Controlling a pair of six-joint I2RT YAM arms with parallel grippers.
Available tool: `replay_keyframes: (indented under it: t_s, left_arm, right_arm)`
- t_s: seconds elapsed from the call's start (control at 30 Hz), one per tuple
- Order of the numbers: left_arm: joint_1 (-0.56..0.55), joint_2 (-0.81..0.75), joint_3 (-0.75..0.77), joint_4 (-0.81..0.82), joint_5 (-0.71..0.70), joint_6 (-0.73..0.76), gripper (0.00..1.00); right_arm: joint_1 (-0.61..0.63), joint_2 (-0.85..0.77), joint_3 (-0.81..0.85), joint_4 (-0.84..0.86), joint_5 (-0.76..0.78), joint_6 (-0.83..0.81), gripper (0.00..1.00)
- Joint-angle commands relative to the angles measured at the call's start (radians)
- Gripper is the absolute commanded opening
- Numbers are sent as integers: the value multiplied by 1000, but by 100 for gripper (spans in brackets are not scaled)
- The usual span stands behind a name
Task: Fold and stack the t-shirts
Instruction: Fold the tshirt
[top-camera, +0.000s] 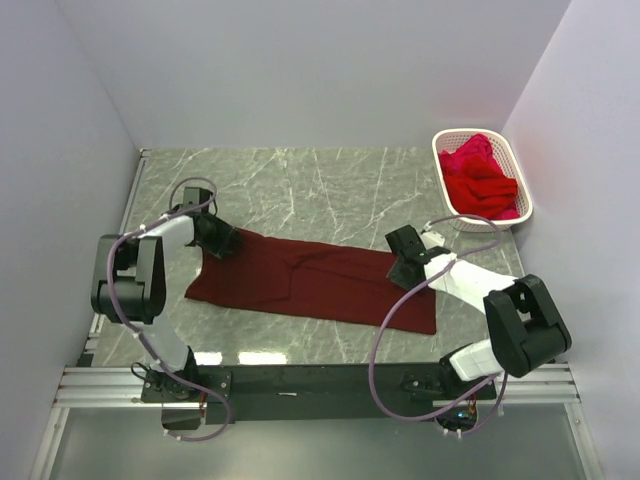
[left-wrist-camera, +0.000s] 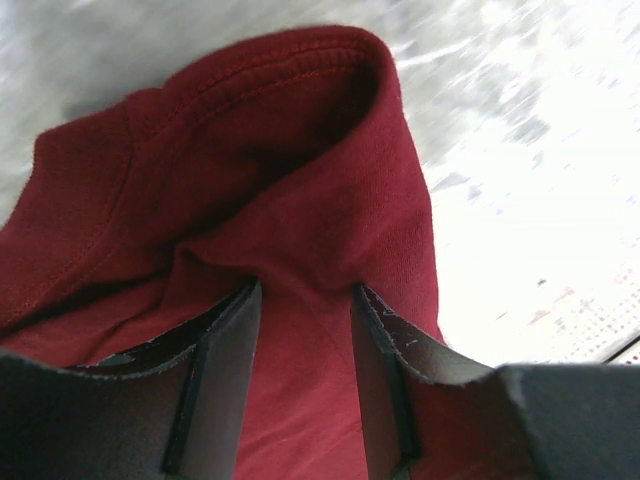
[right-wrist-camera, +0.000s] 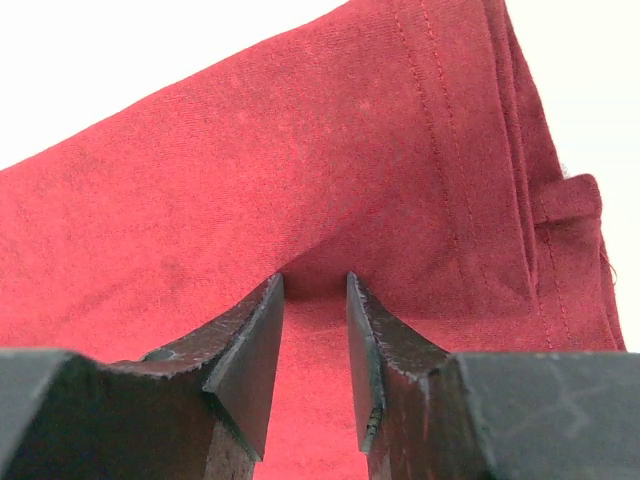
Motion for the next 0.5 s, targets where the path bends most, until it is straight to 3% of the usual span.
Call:
replay_keyframes:
  t_s: [0.0, 0.27, 0.43, 0.47]
  left_arm:
    - [5, 109, 60, -17, -88, 7, 48]
    - [0, 378, 387, -73, -105, 221, 48]
    - [-44, 600, 780, -181, -24, 372, 53]
    - [-52, 634, 830, -190, -8, 417, 54]
  right_arm:
    - [-13, 50, 8, -44, 0, 52, 40]
    - [36, -51, -93, 0, -141, 94, 39]
    - [280, -47, -86, 34, -181, 224, 39]
    - [379, -36, -81, 48, -192, 274, 39]
